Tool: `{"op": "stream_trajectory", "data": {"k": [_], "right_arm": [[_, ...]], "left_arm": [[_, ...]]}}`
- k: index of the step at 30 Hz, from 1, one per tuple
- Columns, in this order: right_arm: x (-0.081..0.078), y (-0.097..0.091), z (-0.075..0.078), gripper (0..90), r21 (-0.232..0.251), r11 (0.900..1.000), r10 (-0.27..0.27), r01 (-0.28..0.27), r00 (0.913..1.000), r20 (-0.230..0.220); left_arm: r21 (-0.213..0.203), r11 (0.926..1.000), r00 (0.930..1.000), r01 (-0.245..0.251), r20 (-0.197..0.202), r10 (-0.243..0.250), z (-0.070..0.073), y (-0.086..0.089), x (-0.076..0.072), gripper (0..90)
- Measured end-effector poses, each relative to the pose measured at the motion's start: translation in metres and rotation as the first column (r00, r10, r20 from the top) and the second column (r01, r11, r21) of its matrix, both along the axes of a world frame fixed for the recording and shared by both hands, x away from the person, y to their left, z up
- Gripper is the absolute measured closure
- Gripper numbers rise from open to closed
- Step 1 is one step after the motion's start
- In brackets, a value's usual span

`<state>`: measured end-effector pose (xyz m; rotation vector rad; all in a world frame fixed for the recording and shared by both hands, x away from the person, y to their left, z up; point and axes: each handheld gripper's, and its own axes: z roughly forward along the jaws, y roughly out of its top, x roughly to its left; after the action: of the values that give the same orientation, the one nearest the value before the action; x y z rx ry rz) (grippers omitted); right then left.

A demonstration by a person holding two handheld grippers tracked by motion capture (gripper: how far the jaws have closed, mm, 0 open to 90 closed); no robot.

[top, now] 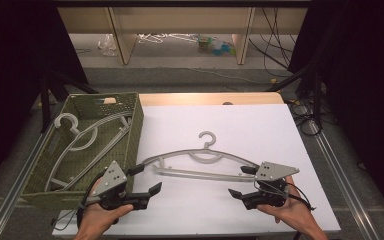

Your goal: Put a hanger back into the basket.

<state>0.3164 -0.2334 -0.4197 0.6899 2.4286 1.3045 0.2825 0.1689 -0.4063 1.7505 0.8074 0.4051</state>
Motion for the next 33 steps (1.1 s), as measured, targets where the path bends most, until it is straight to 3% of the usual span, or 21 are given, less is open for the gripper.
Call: {"op": "stream_trajectory", "data": {"k": [3,8,14,20,23,27,30,33], "right_arm": [[0.001,0.000,-0.001,19.8,0.001,1.0000,-0.004,0.004,1.0000,0.007],[0.012,0.000,-0.003,19.7,-0.014,0.9996,-0.027,0.027,0.9996,0.000],[0.045,-0.002,-0.005,17.2,-0.067,0.9933,-0.095,0.094,0.9955,-0.003],[0.086,-0.003,-0.012,17.9,-0.145,0.9819,-0.133,0.121,0.9884,-0.074],[0.102,0.001,-0.020,23.8,-0.165,0.9778,-0.142,0.129,0.9870,-0.075],[0.118,0.009,-0.027,28.9,-0.243,0.9661,-0.118,0.087,0.9864,-0.114],[0.128,0.017,-0.032,36.0,-0.273,0.9591,-0.106,0.073,0.9887,-0.107],[0.136,0.023,-0.036,42.6,-0.298,0.9524,-0.113,0.065,0.9830,-0.145]], "left_arm": [[0.005,1.0000,0.9998,0.006,0.021,-0.006,-0.003,-0.001,-0.002,20.5],[-0.001,0.9996,0.9994,0.027,0.023,-0.027,-0.002,-0.007,-0.008,20.4],[0.019,0.9985,0.9984,0.052,0.022,-0.052,-0.004,-0.013,-0.012,20.2],[0.030,0.9974,0.9976,0.066,0.019,-0.066,-0.006,-0.017,-0.014,19.8],[0.027,0.9965,0.9966,0.079,0.021,-0.080,-0.008,-0.019,-0.014,20.0],[0.060,0.9943,0.9959,0.088,0.015,-0.089,-0.011,-0.021,-0.015,19.9],[0.062,0.9939,0.9957,0.091,0.009,-0.092,-0.012,-0.022,-0.015,20.0],[0.061,0.9938,0.9956,0.093,0.009,-0.094,-0.012,-0.021,-0.015,20.0]]}}
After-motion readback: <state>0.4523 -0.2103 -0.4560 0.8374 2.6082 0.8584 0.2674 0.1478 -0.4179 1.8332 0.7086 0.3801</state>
